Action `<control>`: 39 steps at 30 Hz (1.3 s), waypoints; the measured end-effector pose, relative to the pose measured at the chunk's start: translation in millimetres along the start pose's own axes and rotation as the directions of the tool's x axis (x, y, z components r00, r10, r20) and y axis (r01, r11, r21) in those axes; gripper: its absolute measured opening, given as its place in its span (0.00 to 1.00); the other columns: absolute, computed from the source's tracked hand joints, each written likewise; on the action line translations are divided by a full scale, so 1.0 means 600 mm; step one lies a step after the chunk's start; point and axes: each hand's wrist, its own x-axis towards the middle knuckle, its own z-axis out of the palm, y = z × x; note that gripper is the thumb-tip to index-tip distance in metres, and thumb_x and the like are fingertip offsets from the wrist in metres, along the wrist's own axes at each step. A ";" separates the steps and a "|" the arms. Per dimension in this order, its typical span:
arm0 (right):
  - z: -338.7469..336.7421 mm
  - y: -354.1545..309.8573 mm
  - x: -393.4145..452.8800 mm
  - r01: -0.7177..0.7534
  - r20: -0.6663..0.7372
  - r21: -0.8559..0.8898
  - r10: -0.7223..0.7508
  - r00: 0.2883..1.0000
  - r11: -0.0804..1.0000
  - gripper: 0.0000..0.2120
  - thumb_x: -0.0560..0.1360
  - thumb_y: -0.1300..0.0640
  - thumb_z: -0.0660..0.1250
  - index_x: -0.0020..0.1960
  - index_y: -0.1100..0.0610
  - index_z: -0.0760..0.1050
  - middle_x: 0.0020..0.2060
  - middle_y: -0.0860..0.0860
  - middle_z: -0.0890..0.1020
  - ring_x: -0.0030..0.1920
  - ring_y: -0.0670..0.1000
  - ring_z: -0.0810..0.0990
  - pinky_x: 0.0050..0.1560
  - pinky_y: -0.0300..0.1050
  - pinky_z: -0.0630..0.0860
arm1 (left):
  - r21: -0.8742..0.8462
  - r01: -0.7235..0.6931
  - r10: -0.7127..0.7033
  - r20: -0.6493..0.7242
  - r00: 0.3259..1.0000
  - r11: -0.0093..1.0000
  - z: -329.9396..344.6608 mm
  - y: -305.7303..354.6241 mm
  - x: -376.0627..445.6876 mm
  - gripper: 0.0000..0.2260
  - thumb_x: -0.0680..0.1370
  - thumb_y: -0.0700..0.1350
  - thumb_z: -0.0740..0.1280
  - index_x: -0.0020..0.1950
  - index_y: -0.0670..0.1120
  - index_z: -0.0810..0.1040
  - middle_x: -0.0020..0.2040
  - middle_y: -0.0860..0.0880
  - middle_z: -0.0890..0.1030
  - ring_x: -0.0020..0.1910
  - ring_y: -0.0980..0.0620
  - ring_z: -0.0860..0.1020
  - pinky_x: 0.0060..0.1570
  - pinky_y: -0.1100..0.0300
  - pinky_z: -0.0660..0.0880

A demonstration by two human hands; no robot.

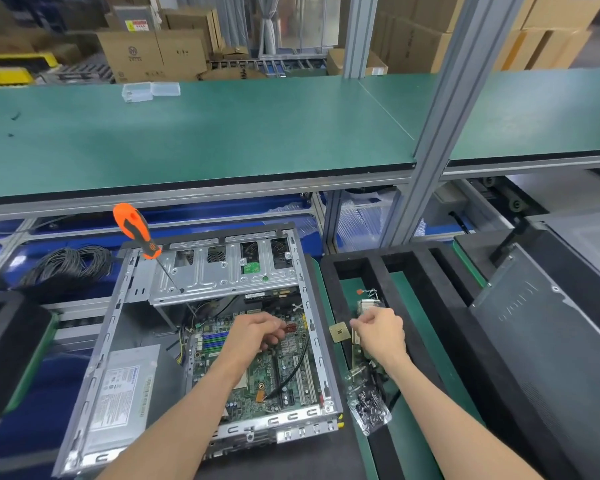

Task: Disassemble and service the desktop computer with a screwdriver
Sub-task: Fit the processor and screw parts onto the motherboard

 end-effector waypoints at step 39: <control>0.098 -0.571 -0.180 0.857 0.347 -0.494 -0.871 0.349 0.146 0.15 0.84 0.49 0.58 0.58 0.61 0.73 0.46 0.58 0.73 0.52 0.64 0.78 0.42 0.52 0.67 | 0.436 -0.218 0.385 -0.342 0.857 0.873 -0.248 0.037 -0.020 0.09 0.83 0.42 0.64 0.60 0.45 0.82 0.49 0.52 0.84 0.50 0.53 0.80 0.53 0.62 0.73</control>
